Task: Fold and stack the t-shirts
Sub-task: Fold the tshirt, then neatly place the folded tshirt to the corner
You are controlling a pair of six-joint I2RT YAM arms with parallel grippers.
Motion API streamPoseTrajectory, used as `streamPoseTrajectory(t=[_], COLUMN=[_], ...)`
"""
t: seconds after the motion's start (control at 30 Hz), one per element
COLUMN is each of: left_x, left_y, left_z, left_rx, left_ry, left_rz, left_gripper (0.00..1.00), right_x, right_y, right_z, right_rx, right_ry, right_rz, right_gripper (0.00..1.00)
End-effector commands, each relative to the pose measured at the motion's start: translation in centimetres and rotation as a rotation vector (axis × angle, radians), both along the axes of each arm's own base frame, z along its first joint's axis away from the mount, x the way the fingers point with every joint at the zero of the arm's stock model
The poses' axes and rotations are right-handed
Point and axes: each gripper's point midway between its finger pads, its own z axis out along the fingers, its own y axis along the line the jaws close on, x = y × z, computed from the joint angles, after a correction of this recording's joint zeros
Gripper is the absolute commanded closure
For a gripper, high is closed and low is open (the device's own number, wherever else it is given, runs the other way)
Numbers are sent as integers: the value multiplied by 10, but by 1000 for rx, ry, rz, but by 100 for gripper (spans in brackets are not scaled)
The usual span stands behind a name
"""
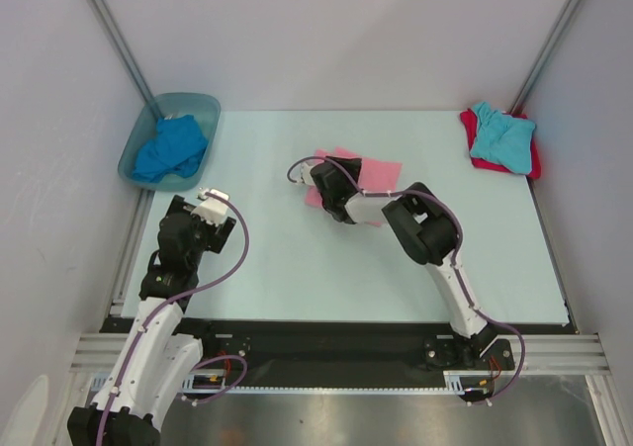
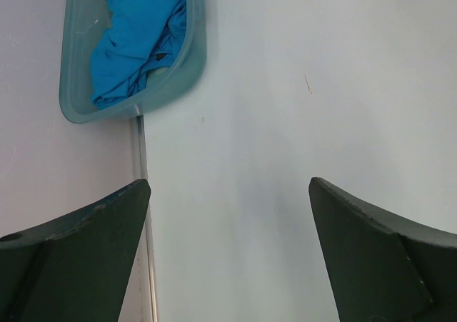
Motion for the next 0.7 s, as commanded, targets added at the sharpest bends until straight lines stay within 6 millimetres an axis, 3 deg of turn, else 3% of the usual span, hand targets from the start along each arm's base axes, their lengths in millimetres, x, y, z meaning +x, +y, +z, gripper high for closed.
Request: streamPoseTrajectory(t=[0.0,0.03,0.17,0.23,0.37,0.47,0.67], left_x=[2,2,2,1,1,2,1], left_y=[-4,-4,-4,-4,-5,-4,-5], left_z=[10,11,11,12,14,16,16], left_rx=[-16,-17,-15,-15,-17,-19,-19], left_ry=[-35,-37,-40,-41,-46,-50,-53], left_rz=[-14,-15,-16,-14,-17,-15,-18], left_gripper=[0,0,0,0,0,0,0], right_x=[-27,-30,-50,-59,-91,-112,-156], right_y=[21,24,20,17,9,10,8], right_z=[19,41,62,87,91,85,40], right_rx=[140,215,229,240,229,226,161], right_ry=[100,84,134,106,144,180,263], right_rz=[52,47,51,62,85,112,175], right_gripper=[33,33,32,31,30,30,27])
